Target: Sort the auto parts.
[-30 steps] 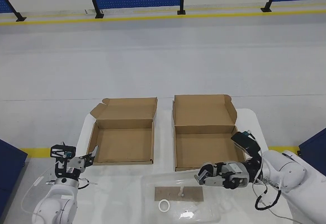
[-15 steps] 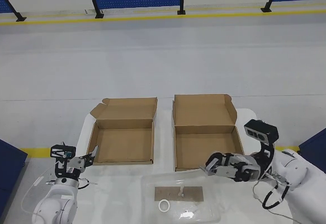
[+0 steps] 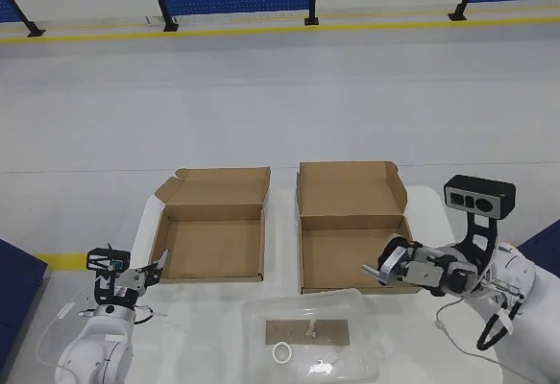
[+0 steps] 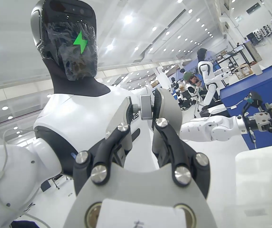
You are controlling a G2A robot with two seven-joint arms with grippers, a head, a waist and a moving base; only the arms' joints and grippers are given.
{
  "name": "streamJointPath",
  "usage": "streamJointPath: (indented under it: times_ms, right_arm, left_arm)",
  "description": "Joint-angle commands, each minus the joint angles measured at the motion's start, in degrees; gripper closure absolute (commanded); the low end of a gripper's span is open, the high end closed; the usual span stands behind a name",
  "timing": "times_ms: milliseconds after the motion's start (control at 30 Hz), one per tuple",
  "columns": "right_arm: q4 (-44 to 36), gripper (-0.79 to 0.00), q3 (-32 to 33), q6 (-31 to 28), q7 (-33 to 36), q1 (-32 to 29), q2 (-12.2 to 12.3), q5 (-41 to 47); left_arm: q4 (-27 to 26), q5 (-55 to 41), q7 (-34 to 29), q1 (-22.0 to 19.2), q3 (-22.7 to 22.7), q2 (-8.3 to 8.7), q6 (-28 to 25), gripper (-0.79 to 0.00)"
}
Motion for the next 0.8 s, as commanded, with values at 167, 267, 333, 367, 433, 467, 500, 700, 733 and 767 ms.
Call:
streamJointPath:
  times_ms: [167,267,333,367,433,467,500,700,733,767]
  right_arm:
    - [-3.25,0.0,1.11,2.0,-2.36,0.51,-0.73,1.61]
    - [-3.93,0.0,0.91,3.08,-0.17,1.91,-1.48,5.87]
    - [-4.12,0.0,0.28,3.97,1.73,3.01,-2.13,9.52]
    - [-4.0,0.0,-0.04,4.28,2.7,3.67,-2.51,11.31]
    - [-3.69,0.0,-0.91,5.15,4.64,4.92,-3.32,14.84]
    - [-3.56,0.0,-1.32,5.42,5.4,5.6,-3.77,16.57]
    - [-3.52,0.0,-1.74,5.95,5.93,6.33,-4.25,18.17]
    - [-2.39,0.0,-3.73,9.02,9.0,10.8,-7.33,24.18]
    - [-2.13,0.0,-4.05,9.42,9.4,11.32,-7.83,24.94]
    - [-1.89,0.0,-4.35,9.84,9.82,11.78,-8.32,25.62]
  left_arm:
    - [0.0,0.0,0.0,0.0,0.0,0.0,0.0,-0.785]
    - [0.0,0.0,0.0,0.0,0.0,0.0,0.0,-0.785]
    - [0.0,0.0,0.0,0.0,0.0,0.0,0.0,-0.785]
    - [0.0,0.0,0.0,0.0,0.0,0.0,0.0,-0.785]
    - [0.0,0.0,0.0,0.0,0.0,0.0,0.0,-0.785]
    - [0.0,0.0,0.0,0.0,0.0,0.0,0.0,-0.785]
    - [0.0,0.0,0.0,0.0,0.0,0.0,0.0,-0.785]
    - [0.0,0.0,0.0,0.0,0.0,0.0,0.0,-0.785]
    - [0.0,0.0,0.0,0.0,0.0,0.0,0.0,-0.785]
    - [0.0,0.0,0.0,0.0,0.0,0.0,0.0,-0.785]
